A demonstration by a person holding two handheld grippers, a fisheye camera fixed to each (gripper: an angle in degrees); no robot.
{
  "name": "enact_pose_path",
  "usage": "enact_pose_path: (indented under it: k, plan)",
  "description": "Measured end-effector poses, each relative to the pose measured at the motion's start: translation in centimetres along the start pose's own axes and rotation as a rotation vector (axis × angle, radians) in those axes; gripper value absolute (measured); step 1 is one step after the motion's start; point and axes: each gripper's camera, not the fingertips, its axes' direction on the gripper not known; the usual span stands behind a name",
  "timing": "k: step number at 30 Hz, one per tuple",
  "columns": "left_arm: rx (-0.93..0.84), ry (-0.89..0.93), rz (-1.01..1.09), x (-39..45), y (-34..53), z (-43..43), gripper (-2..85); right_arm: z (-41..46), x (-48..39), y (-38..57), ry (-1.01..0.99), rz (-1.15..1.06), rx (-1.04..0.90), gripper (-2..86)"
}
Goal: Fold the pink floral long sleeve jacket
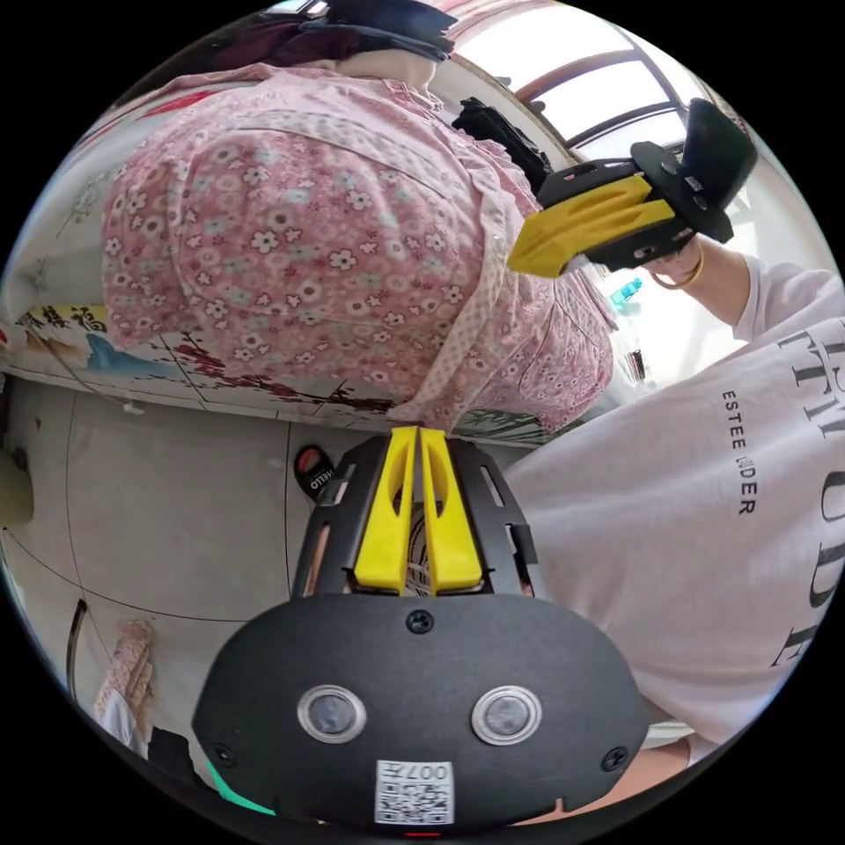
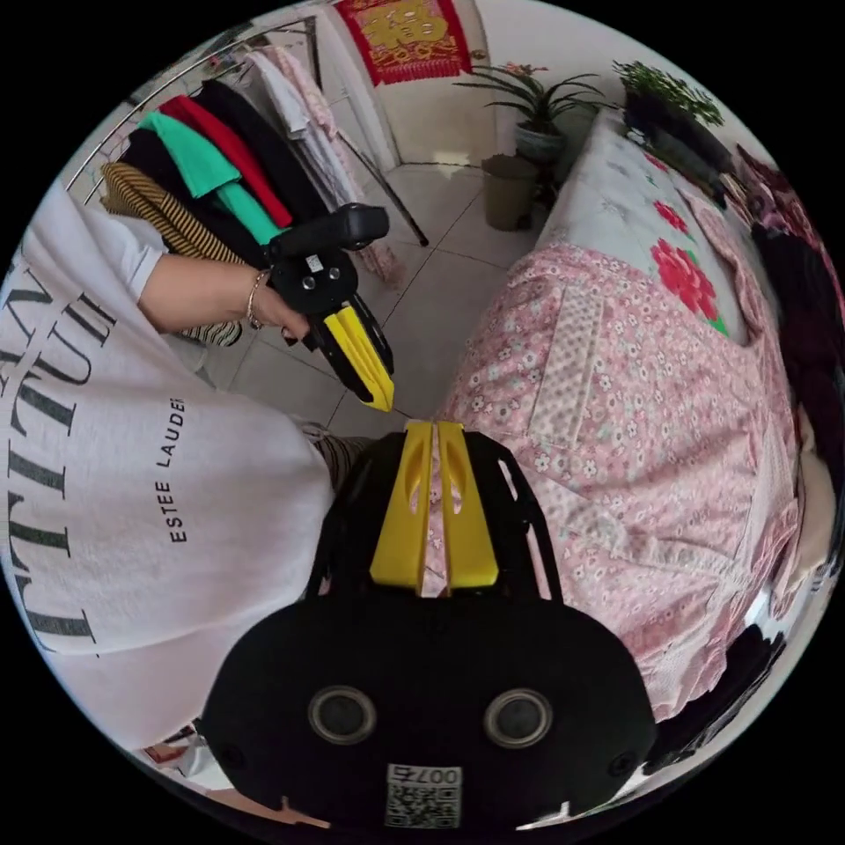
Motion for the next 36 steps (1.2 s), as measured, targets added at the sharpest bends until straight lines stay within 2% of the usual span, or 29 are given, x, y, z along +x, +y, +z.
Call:
enact_pose_path:
  k: [4,8,12,18,24,28,30,32,34,35,36]
  plan:
    - [0.048,-0.037,-0.033,-0.3,-0.9,-1.1,-0.4,-3.6,5.2,4.3,0.115,0.299,0.092,0.6]
    - [0.107,-0.071,-0.017,0.3,-3.5,-3.1,-0.3,-6.9,11.8,13.9,0.305,0.76,0.101,0.7]
    - [0.102,-0.081,0.069,0.9,-9.1,-3.5,0.1,-9.5,15.3,26.0,0.322,1.214,0.116,0.4]
    - [0.036,-0.076,0.201,0.7,-20.2,-1.6,2.9,-12.2,15.3,39.6,0.348,1.664,0.142,0.1]
    - [-0.019,-0.136,0.3,0.3,-33.2,2.8,4.5,-13.1,16.6,48.7,0.412,1.849,0.109,0.0]
    - [-0.058,-0.174,0.219,-1.8,-40.9,8.2,4.1,-10.7,18.3,53.0,0.392,1.889,0.011,0.0]
    - [-0.085,-0.206,0.182,-2.6,-43.0,10.9,2.4,-10.5,17.6,53.8,0.46,1.823,0.037,-0.1]
    - [-0.066,-0.205,0.159,-3.1,-44.2,12.3,0.1,-10.2,16.9,54.1,0.494,1.743,-0.024,-0.2]
    - [-0.065,-0.186,0.133,-3.7,-45.1,13.6,-0.7,-9.0,15.9,55.2,0.587,1.703,-0.205,-0.2]
    - [-0.062,-0.199,0.133,-3.6,-45.1,14.0,-0.8,-8.1,15.1,57.1,0.644,1.72,-0.344,-0.2]
    - [-0.06,-0.208,0.132,-3.6,-45.0,14.2,-0.8,-7.9,14.1,59.6,0.665,1.777,-0.39,-0.2]
